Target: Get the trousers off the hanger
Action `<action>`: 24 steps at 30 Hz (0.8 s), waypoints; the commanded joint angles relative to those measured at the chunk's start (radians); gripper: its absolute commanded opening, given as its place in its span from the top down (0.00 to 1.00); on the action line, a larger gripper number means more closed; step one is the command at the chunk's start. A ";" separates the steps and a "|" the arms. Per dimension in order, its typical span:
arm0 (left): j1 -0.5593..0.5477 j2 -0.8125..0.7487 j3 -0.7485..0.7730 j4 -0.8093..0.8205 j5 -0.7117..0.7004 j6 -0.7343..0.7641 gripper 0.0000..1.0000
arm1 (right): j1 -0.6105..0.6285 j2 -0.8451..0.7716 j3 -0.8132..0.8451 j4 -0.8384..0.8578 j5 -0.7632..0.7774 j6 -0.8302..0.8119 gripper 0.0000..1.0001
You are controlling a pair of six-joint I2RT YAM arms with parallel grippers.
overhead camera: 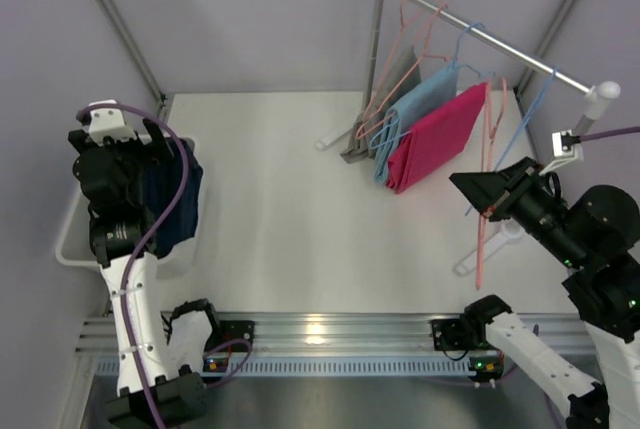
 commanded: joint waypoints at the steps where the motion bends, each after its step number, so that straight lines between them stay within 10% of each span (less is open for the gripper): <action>1: 0.005 -0.004 0.065 0.019 0.020 -0.033 0.01 | -0.024 0.068 -0.013 0.013 -0.060 0.137 1.00; 14: 0.003 -0.065 0.077 0.011 0.030 0.010 0.01 | -0.043 0.271 0.074 0.107 0.334 0.243 1.00; 24: 0.005 -0.058 0.068 0.045 0.064 0.008 0.01 | -0.239 0.362 0.119 0.132 0.318 0.256 1.00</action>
